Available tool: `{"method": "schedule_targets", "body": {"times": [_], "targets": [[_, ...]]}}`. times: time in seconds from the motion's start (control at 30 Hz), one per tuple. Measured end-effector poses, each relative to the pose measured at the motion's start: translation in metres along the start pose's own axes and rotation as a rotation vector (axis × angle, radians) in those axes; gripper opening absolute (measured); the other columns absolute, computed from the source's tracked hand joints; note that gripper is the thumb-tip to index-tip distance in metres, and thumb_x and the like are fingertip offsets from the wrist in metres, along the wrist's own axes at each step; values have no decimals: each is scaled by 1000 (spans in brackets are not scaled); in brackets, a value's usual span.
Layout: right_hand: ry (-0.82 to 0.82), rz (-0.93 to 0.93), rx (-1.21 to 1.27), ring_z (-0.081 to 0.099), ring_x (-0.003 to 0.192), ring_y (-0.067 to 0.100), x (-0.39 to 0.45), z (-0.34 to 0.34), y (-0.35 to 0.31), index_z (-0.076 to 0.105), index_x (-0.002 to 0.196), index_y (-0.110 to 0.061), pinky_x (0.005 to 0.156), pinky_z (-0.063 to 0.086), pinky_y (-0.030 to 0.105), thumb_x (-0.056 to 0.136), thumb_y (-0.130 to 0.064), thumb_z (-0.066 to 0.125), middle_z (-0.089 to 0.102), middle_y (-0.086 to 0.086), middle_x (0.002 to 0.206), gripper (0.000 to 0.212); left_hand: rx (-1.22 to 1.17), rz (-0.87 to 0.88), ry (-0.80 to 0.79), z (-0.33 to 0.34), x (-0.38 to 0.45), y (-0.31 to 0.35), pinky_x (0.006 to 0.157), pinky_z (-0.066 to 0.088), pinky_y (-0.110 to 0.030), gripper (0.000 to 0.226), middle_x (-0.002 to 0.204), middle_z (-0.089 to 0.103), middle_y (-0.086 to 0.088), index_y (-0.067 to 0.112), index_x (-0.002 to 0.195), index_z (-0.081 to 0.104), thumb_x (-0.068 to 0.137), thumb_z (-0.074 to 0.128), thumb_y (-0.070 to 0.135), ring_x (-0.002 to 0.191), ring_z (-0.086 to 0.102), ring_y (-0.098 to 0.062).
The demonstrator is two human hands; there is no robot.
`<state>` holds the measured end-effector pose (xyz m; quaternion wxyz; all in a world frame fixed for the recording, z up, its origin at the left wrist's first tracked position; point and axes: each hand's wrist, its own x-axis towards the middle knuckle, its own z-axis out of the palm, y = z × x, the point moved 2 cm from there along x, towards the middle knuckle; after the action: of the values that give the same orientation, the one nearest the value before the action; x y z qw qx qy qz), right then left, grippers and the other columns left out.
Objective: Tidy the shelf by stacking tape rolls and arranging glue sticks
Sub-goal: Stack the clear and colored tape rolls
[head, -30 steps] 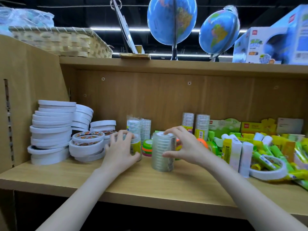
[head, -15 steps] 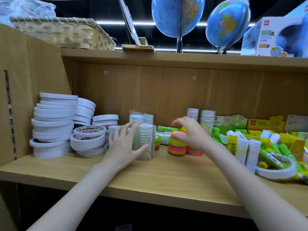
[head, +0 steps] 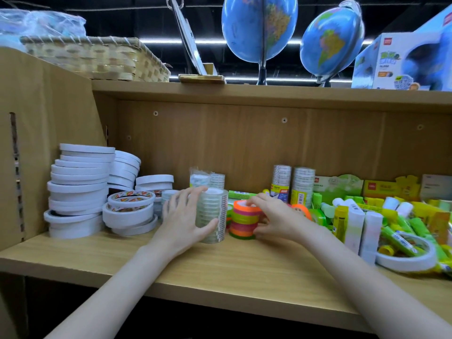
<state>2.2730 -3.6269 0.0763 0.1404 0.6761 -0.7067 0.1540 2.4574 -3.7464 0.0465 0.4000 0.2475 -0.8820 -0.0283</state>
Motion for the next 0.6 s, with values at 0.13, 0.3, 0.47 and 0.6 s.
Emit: {"method": "schedule_targets", "body": {"times": [0.13,0.3,0.47,0.6], "targets": [[6,-32,58,45,103,11,4,0,-9,45,125,-23,81,36,22,76,-22,72,43,-5,118,55,-42,18,-5,1,-1,-3,109,26,-43,85,140,31,7,32,138,24,64,32,73,129,21,-14],[-14,15,162,51,92,6,9,-30,-2,51,125,-21,76,37,16,78,-35,71,56,-6,116,53,-27,-3,26,2,-1,-2,108,28,-41,86,140,32,7,31,138,26,63,31,74,130,22,-13],[127,121,27,58,100,17,46,-49,8,61,111,-12,81,42,21,90,-25,57,65,6,110,25,46,6,38,1,-2,5,109,17,-36,87,140,31,9,29,138,24,63,24,72,130,21,-10],[-233,214,-111,44,126,26,70,-27,15,48,132,-16,100,35,31,98,-24,41,50,8,136,36,79,6,14,0,-2,3,110,13,-33,86,140,28,12,31,138,19,63,20,74,130,18,-7]]}}
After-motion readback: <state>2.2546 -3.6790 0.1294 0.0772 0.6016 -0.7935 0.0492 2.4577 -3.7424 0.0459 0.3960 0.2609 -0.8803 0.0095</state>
